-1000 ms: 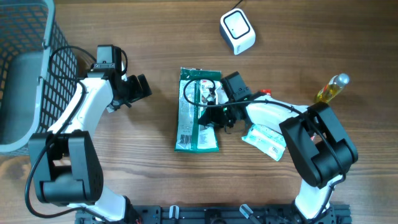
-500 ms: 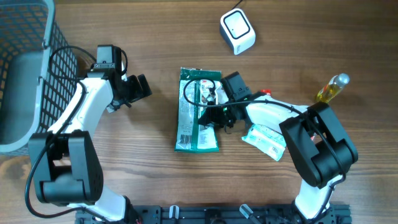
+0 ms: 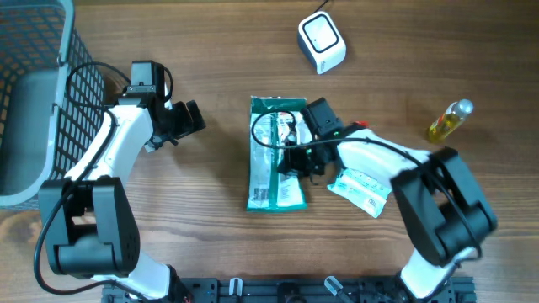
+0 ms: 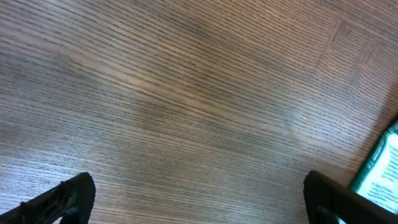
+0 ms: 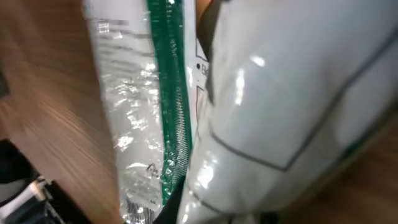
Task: Scan the item barcode
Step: 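Lift the glove package with the right gripper toward the scanner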
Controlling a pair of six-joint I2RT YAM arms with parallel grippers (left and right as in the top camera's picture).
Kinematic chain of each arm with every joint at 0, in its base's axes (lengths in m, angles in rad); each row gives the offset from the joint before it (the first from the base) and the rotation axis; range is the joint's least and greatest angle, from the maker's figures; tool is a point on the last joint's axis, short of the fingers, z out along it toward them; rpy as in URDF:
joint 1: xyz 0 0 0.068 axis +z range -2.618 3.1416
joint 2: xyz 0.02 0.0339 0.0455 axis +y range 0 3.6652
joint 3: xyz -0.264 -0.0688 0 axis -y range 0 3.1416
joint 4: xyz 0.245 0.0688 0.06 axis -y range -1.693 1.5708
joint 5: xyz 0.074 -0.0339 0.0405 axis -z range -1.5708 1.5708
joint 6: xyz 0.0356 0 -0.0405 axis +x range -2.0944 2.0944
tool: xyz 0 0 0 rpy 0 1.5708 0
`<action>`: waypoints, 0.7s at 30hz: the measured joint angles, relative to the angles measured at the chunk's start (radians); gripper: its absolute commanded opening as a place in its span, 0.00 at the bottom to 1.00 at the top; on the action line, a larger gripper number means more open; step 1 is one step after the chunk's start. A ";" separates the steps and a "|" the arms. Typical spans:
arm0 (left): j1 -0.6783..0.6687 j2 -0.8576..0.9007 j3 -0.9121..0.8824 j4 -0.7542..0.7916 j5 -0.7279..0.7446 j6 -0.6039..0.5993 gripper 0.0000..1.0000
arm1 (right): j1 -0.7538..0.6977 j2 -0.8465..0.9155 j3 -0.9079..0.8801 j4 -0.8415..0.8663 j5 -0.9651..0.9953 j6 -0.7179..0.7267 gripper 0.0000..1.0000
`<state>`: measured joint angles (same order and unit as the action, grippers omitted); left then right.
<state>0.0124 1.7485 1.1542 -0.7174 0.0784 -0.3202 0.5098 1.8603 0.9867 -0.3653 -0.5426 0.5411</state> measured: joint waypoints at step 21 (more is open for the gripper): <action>0.000 0.000 0.000 0.002 -0.003 0.000 1.00 | 0.000 -0.311 0.727 -0.792 0.237 -0.465 0.04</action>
<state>0.0124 1.7485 1.1542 -0.7151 0.0753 -0.3202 0.5098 1.5494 1.7138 -1.1568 -0.3058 0.0765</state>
